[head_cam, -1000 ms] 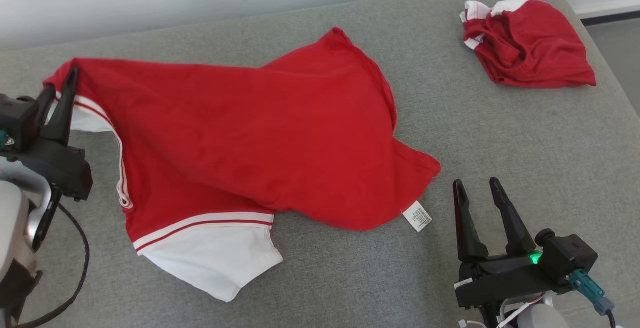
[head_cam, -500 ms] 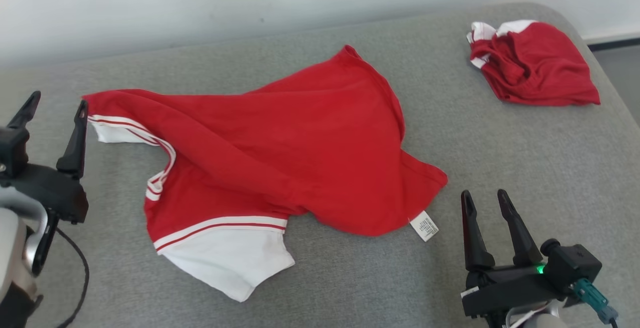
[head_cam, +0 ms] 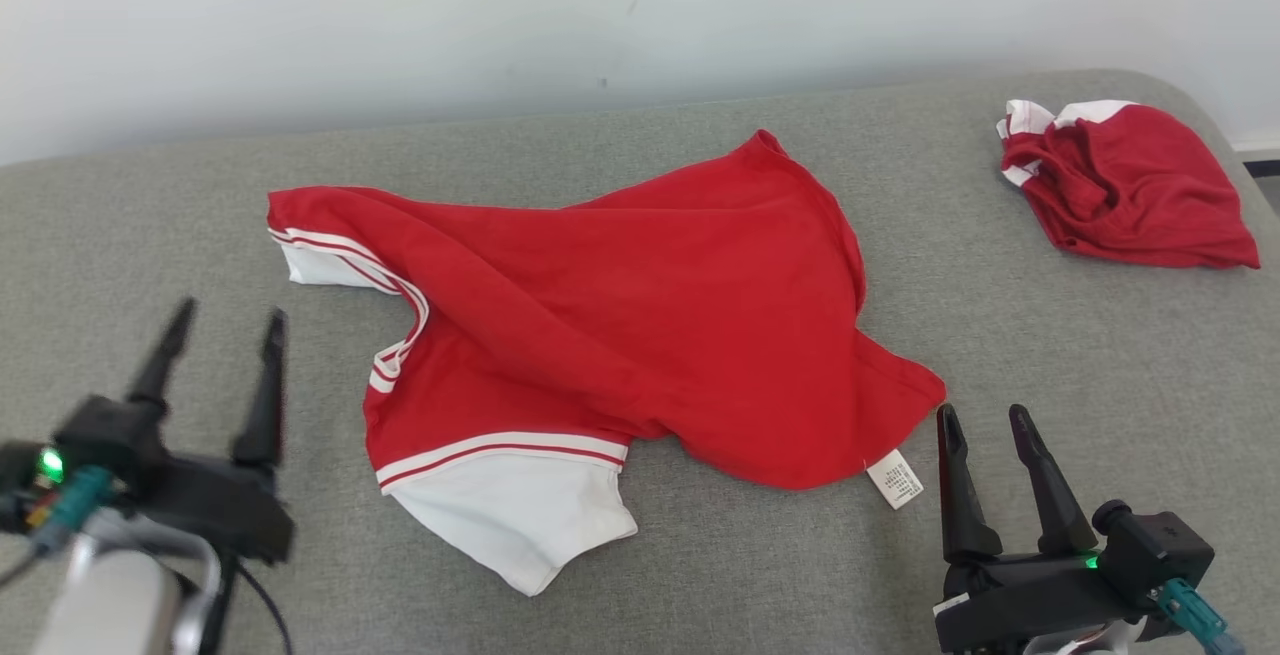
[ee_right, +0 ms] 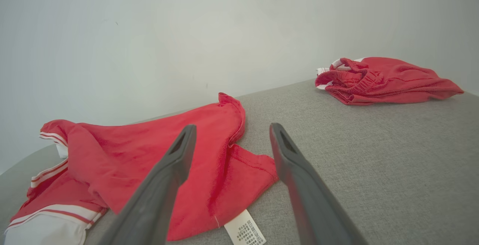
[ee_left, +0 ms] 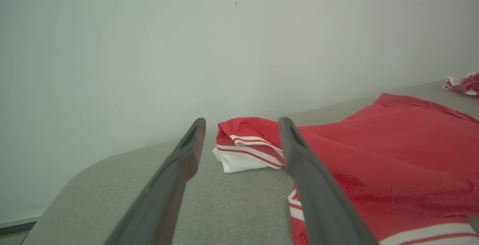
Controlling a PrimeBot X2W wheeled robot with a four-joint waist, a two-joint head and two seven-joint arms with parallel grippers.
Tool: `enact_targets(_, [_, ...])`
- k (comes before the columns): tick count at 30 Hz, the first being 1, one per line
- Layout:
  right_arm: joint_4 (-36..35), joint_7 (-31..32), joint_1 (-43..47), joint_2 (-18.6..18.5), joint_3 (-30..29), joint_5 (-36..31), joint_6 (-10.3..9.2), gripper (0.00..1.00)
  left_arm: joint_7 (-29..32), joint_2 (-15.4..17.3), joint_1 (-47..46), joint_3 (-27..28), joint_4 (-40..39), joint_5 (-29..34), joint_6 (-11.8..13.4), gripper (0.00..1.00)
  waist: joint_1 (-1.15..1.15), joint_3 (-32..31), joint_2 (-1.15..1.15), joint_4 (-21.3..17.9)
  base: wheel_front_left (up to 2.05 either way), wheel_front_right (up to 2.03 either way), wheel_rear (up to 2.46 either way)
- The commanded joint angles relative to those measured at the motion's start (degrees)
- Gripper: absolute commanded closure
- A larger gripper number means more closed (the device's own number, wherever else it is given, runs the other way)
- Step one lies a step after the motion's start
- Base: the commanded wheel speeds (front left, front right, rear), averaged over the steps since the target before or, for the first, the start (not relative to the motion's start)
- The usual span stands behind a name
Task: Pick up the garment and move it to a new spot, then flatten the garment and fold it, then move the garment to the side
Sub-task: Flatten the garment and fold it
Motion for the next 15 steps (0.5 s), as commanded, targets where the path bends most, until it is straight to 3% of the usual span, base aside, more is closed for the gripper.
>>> enact_targets(1, [-0.14,-0.25,0.76,0.26,0.01,-0.19,-0.17,0.00,-0.17,-2.07,2.48,-0.27,-1.37,0.44,0.39,0.00,0.01,-0.07,0.00,0.65,0.00,0.00,0.00])
enact_targets(15, [0.21,-0.25,1.82,0.22,-0.93,-0.24,-0.17,0.00,-0.18,-14.88,14.24,-2.51,-1.81,2.36,0.17,0.00,0.01,-0.78,0.00,2.22,0.00,0.00,0.00])
